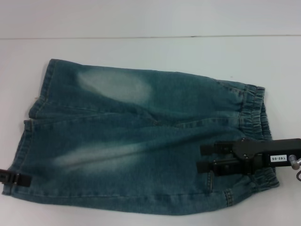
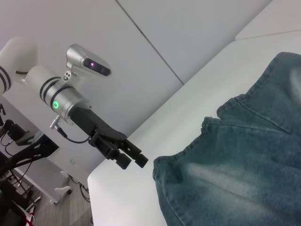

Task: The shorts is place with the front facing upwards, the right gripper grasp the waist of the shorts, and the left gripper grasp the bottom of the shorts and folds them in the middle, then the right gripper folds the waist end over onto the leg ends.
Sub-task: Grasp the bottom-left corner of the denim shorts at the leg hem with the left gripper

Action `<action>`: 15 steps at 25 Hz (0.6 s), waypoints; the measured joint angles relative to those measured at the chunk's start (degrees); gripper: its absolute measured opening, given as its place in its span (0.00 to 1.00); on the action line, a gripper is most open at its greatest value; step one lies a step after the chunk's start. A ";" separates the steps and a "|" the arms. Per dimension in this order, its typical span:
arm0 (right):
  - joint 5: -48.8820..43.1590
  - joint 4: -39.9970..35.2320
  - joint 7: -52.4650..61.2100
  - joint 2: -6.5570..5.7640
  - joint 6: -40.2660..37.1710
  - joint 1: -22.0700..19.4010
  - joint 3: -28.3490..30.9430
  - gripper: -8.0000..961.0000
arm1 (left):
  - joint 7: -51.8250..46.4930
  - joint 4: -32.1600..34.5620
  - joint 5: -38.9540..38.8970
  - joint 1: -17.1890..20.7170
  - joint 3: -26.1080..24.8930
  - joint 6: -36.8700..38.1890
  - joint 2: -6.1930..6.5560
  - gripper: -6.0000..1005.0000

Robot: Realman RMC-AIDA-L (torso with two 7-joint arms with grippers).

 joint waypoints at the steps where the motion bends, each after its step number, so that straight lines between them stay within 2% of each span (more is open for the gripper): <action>1: 0.00 0.00 0.00 -0.01 0.00 0.02 0.00 0.89 | 0.22 0.08 0.41 0.03 0.11 -0.45 -0.04 0.79; 15: 0.00 0.04 -0.26 -0.09 0.01 0.05 0.00 0.89 | 0.51 0.28 4.82 0.20 0.85 -7.31 -0.47 0.79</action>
